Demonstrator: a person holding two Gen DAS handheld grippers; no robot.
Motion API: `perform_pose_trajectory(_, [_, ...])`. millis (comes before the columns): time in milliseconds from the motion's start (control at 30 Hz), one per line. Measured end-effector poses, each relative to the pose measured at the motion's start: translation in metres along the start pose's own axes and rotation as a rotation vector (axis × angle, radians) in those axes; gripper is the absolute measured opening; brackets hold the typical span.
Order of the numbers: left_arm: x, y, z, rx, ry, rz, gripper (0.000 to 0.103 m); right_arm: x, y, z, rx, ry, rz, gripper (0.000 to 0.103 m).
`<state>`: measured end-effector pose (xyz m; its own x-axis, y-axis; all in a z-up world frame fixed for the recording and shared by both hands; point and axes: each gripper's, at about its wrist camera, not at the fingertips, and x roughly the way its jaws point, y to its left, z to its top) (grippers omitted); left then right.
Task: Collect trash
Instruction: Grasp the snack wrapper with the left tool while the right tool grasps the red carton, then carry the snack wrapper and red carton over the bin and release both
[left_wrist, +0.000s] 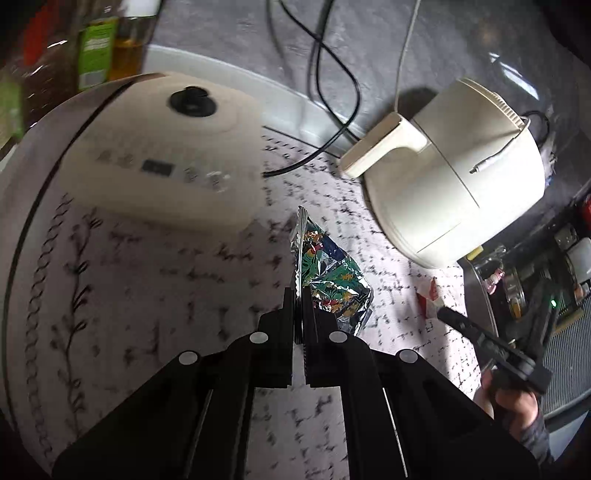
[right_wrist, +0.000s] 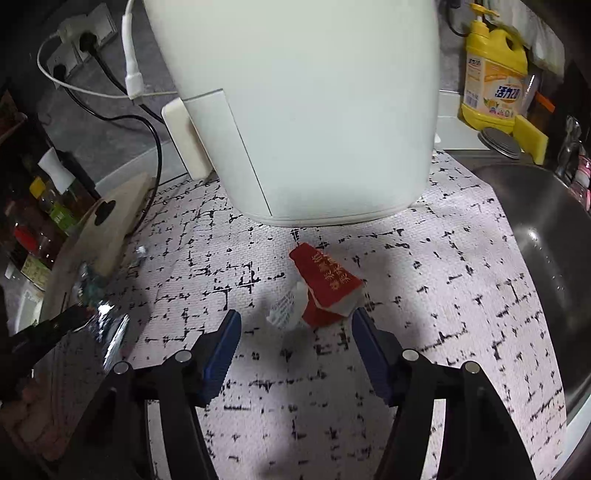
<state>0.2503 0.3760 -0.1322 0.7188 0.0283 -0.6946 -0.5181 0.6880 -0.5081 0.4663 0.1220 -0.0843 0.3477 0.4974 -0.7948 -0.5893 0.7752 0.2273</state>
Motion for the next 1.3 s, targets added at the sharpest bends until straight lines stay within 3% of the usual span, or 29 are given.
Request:
perform_pose_trajectory(33, [-0.003, 0.0, -0.003, -0.003, -0.005, 0.006, 0.005, 0.005, 0.001, 0.0, -0.008, 0.005, -0.003, 0.049])
perform_pose_trajectory(67, [-0.007, 0.001, -0.005, -0.007, -0.013, 0.01, 0.005, 0.009, 0.001, 0.001, -0.016, 0.01, -0.007, 0.031])
perform_pose_trajectory(100, [-0.012, 0.002, -0.007, -0.014, -0.024, 0.012, 0.005, 0.012, 0.001, 0.001, -0.02, 0.017, -0.008, 0.023])
perform_pose_trajectory(233, [-0.03, 0.01, -0.023, -0.055, -0.06, 0.022, 0.005, 0.004, 0.001, -0.001, -0.034, -0.018, -0.009, 0.013])
perform_pose_trajectory(500, [-0.057, -0.007, -0.053, -0.048, -0.094, 0.041, 0.005, -0.043, -0.005, -0.036, -0.044, -0.041, 0.046, 0.012])
perform_pose_trajectory(700, [-0.079, -0.044, -0.087, -0.015, -0.118, 0.029, 0.005, -0.104, -0.04, -0.081, -0.014, -0.073, 0.074, 0.012])
perform_pose_trajectory(1000, [-0.102, -0.107, -0.151, 0.059, -0.081, -0.024, 0.005, -0.185, -0.099, -0.152, 0.057, -0.094, 0.059, 0.012])
perform_pose_trajectory(1300, [-0.113, -0.157, -0.216, 0.123, -0.027, -0.07, 0.005, -0.235, -0.149, -0.231, 0.114, -0.08, 0.04, 0.012])
